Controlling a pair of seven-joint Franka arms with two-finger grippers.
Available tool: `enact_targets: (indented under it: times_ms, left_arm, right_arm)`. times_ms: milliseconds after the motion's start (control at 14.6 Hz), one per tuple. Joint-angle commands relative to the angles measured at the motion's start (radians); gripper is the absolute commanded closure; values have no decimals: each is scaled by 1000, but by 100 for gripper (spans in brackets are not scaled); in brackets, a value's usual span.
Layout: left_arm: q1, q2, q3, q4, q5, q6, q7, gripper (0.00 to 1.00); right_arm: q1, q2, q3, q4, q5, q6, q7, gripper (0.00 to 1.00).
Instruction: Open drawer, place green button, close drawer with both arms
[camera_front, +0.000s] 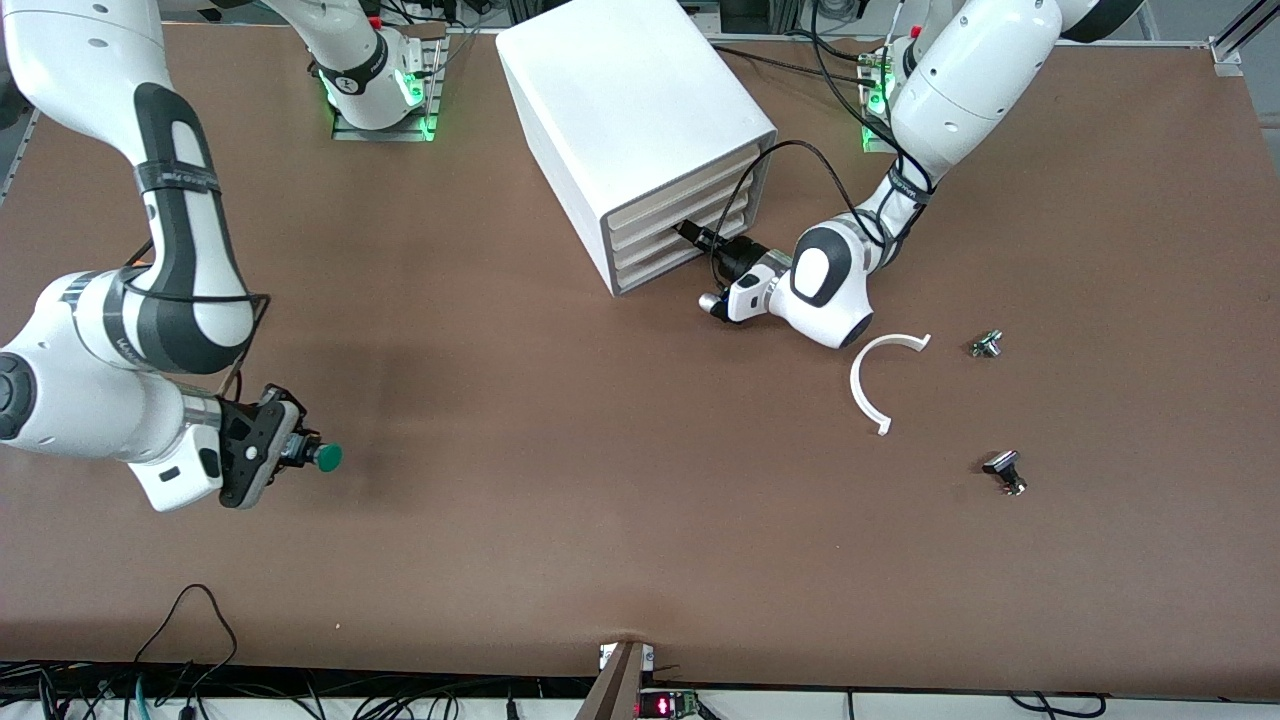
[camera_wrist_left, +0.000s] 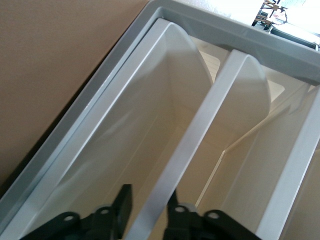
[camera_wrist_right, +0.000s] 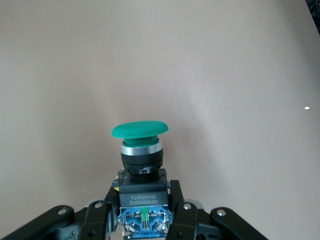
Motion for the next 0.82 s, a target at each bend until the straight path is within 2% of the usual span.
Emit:
enact_targets:
  times_ms: [0, 273, 615, 752]
  left_arm:
    - [-3, -20, 9, -20, -35, 5, 25, 97]
    - [8, -17, 83, -8, -33, 21, 20, 100]
    - [6, -13, 161, 63, -30, 21, -12, 100]
    - [8, -4, 192, 95, -26, 21, -38, 100]
  right_arm:
    - [112, 10, -9, 97, -59, -76, 246, 83]
    - [219, -23, 1, 149, -66, -139, 508, 83]
    - [371, -23, 1, 151, -66, -112, 823, 82]
    - [438, -19, -3, 149, -70, -62, 945, 82]
